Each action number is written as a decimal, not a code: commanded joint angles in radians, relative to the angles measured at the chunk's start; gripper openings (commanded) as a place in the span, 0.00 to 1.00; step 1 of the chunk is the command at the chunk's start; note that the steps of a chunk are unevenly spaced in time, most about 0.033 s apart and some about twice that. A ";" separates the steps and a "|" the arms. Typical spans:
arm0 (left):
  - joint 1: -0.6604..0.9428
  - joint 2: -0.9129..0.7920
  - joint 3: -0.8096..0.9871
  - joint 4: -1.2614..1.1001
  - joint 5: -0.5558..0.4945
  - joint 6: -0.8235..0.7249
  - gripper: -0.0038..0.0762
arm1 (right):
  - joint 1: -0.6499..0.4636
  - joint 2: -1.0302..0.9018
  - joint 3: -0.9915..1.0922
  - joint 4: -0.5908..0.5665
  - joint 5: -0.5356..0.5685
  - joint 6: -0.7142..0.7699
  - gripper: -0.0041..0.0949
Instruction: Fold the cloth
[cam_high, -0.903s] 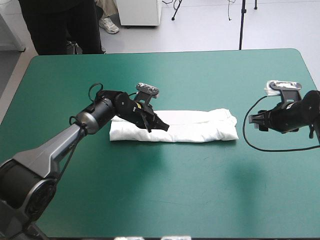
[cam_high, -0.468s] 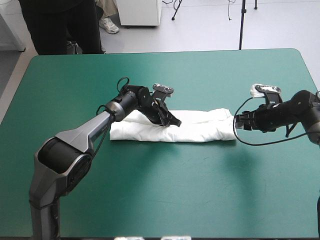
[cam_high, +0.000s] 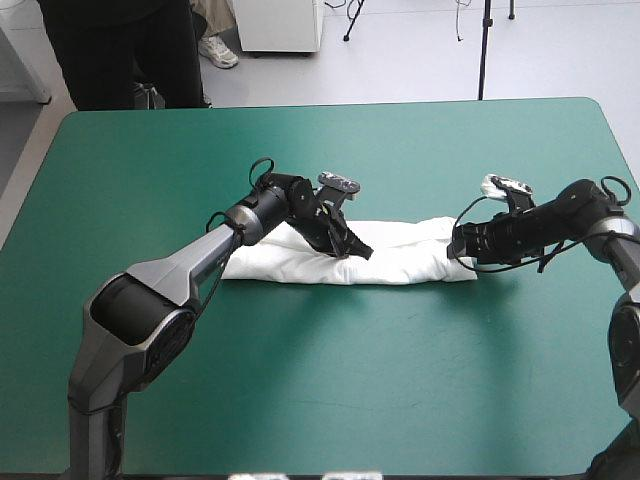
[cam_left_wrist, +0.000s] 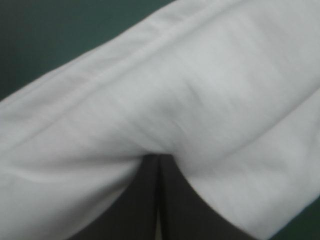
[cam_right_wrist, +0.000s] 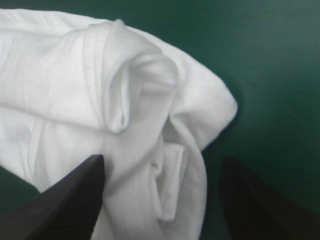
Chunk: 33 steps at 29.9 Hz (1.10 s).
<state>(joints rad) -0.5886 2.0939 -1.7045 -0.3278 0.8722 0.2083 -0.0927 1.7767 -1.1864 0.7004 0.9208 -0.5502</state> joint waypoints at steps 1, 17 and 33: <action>-0.030 -0.040 -0.017 -0.022 0.008 -0.007 0.04 | -0.008 0.000 -0.042 0.083 0.018 -0.039 0.67; -0.040 -0.038 -0.017 0.078 0.024 -0.077 0.04 | -0.005 0.087 -0.054 0.174 0.125 -0.097 0.03; -0.038 -0.038 -0.017 0.096 0.043 -0.084 0.04 | -0.005 0.016 -0.384 0.201 0.332 0.016 0.02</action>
<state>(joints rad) -0.6206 2.0947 -1.7086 -0.2456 0.8741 0.1363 -0.0984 1.8662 -1.5162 0.8492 1.1962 -0.5444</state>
